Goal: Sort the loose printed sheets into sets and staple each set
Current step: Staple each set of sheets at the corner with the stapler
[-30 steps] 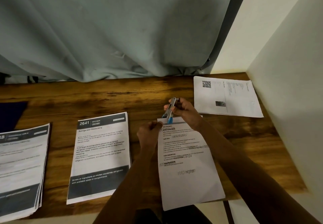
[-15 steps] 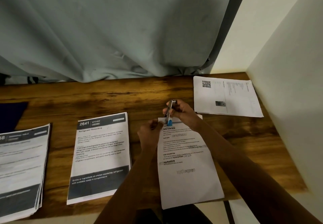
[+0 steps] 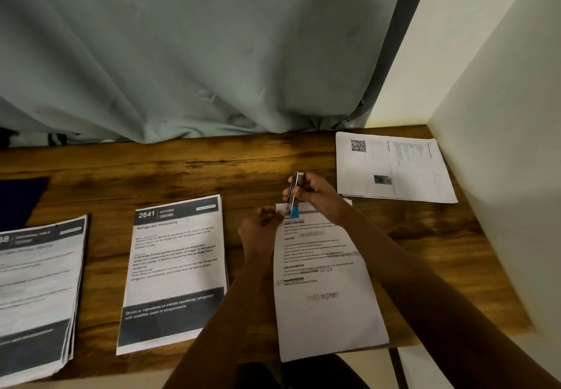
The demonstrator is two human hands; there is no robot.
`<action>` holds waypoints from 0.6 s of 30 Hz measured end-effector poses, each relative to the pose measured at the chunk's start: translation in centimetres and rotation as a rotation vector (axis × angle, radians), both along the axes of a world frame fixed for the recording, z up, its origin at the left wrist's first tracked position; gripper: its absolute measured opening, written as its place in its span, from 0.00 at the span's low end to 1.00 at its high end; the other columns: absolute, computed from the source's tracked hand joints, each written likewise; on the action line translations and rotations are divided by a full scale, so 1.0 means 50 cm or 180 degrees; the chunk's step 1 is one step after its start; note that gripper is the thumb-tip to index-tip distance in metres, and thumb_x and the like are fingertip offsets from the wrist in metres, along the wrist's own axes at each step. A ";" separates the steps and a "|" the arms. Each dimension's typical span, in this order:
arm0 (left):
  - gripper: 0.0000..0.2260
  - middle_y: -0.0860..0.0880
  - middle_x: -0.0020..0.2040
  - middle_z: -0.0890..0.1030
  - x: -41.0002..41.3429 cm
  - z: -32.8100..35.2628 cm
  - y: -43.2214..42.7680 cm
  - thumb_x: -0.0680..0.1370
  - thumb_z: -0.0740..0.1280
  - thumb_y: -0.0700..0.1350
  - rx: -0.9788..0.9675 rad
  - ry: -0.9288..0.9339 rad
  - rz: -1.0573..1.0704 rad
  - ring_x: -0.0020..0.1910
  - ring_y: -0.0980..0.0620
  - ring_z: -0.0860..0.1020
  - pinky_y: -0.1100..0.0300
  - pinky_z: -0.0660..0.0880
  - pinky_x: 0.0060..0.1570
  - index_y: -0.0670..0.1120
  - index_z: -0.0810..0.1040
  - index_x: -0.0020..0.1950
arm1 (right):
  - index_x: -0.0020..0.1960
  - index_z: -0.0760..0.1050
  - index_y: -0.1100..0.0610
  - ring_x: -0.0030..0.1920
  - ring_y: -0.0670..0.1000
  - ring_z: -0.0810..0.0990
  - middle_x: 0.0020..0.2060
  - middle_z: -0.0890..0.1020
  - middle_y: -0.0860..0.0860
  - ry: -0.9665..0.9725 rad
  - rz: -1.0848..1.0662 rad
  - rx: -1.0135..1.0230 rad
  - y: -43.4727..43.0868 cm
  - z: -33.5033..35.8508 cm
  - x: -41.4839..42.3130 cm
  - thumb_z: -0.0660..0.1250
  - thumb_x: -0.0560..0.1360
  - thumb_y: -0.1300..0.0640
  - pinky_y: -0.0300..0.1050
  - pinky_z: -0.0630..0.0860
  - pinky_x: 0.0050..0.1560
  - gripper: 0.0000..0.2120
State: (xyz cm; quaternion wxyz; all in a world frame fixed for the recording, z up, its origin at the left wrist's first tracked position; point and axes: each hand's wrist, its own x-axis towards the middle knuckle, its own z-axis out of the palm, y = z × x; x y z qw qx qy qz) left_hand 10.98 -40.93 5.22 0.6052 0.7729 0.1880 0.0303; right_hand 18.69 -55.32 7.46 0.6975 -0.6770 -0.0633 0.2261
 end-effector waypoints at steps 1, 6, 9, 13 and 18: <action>0.07 0.56 0.40 0.81 0.001 -0.003 0.001 0.74 0.71 0.41 0.0019 -0.0002 -0.0002 0.37 0.65 0.80 0.72 0.75 0.35 0.53 0.76 0.42 | 0.61 0.69 0.66 0.48 0.48 0.83 0.47 0.81 0.56 0.0005 -0.0003 -0.0004 0.000 0.000 0.001 0.58 0.78 0.70 0.39 0.79 0.49 0.13; 0.08 0.55 0.43 0.82 0.000 -0.012 0.005 0.72 0.73 0.45 -0.0009 0.0085 -0.0106 0.42 0.61 0.81 0.63 0.79 0.42 0.49 0.79 0.50 | 0.60 0.69 0.64 0.48 0.50 0.82 0.46 0.81 0.55 0.0044 -0.0057 -0.0061 0.002 -0.007 -0.001 0.58 0.77 0.70 0.41 0.79 0.49 0.12; 0.08 0.59 0.39 0.79 0.003 -0.003 0.000 0.72 0.73 0.46 0.0107 0.0226 -0.0481 0.35 0.66 0.79 0.70 0.76 0.34 0.52 0.77 0.47 | 0.59 0.69 0.64 0.49 0.52 0.82 0.46 0.81 0.56 0.0040 -0.0081 -0.0065 0.006 -0.014 -0.003 0.58 0.77 0.71 0.43 0.80 0.50 0.12; 0.05 0.56 0.39 0.79 0.009 -0.004 -0.009 0.74 0.71 0.47 0.0311 0.0273 -0.0629 0.34 0.64 0.79 0.72 0.74 0.31 0.49 0.77 0.46 | 0.58 0.70 0.64 0.49 0.52 0.82 0.45 0.81 0.56 -0.0005 -0.0103 -0.0161 0.009 -0.018 -0.003 0.59 0.77 0.70 0.45 0.79 0.52 0.11; 0.07 0.53 0.39 0.80 0.013 -0.010 -0.014 0.76 0.68 0.51 0.0790 0.0185 -0.0633 0.36 0.58 0.79 0.65 0.75 0.34 0.48 0.77 0.44 | 0.57 0.70 0.64 0.48 0.52 0.82 0.45 0.81 0.56 -0.0034 -0.0194 -0.0194 0.012 -0.023 -0.004 0.60 0.77 0.69 0.45 0.79 0.51 0.10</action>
